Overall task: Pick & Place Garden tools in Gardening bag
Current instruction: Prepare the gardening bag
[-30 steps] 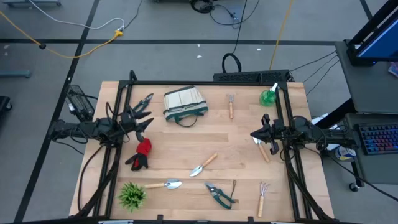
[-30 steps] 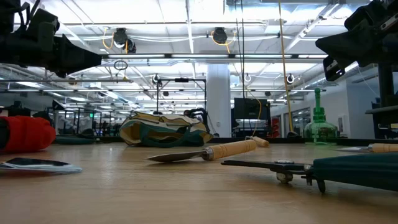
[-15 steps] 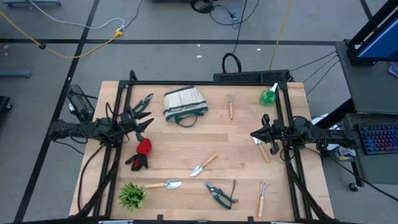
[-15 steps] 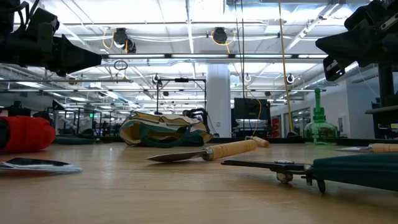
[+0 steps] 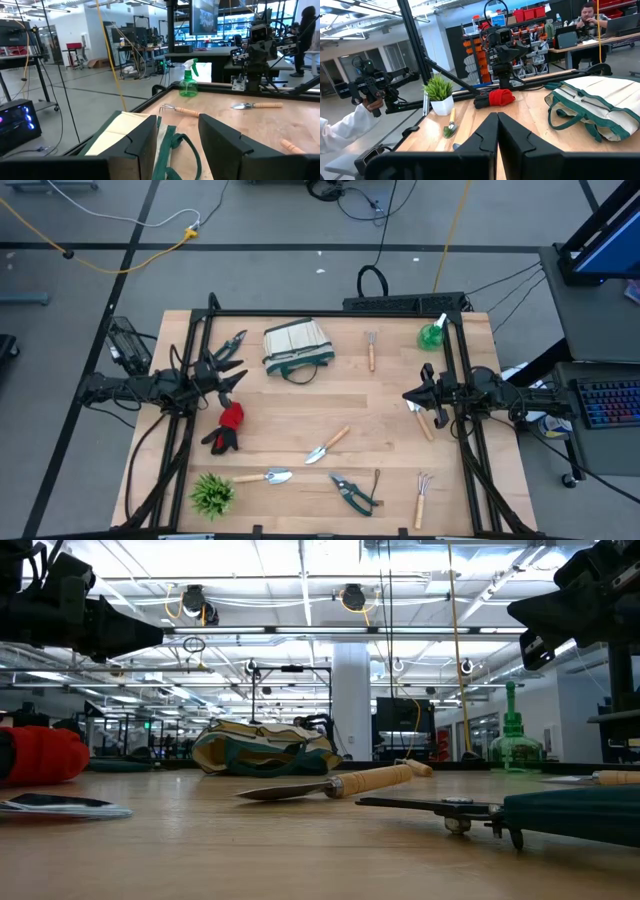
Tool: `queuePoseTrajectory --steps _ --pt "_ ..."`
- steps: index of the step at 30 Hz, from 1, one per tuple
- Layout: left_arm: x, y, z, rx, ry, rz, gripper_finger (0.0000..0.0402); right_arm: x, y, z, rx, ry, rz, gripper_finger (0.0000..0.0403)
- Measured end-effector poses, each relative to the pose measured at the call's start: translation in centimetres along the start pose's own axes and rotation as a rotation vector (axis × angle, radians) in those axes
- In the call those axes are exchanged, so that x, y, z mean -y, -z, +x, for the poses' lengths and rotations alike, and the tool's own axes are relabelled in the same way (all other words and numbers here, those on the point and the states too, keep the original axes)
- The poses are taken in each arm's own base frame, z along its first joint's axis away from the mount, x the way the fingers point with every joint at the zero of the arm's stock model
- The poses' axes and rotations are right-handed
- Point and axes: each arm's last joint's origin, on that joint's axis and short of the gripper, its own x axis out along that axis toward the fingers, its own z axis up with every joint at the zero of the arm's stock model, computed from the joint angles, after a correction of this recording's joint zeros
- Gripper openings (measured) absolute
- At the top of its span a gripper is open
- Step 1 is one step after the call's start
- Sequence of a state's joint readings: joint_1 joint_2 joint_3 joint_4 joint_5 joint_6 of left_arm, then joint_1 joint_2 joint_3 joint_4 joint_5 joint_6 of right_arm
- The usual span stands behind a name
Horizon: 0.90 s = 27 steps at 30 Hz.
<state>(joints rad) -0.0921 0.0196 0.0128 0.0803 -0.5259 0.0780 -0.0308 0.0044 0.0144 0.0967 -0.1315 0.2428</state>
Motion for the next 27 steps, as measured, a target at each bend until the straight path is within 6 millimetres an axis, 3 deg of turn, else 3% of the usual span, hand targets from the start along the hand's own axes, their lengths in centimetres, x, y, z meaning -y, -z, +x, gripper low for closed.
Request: queuePoseTrajectory --steps 10,14,27 --pt "0.00 0.00 0.00 0.000 0.000 0.001 0.0152 0.42 -0.16 -0.04 0.026 0.151 -0.209 0.0004" --pt "0.00 0.02 0.00 -0.001 0.000 -0.034 0.0152 0.74 -0.52 -0.13 0.054 0.291 -0.347 0.0004" --pt "0.00 0.01 0.00 0.000 0.000 -0.036 0.0152 0.86 -0.85 -0.21 0.083 0.366 -0.381 0.0004"
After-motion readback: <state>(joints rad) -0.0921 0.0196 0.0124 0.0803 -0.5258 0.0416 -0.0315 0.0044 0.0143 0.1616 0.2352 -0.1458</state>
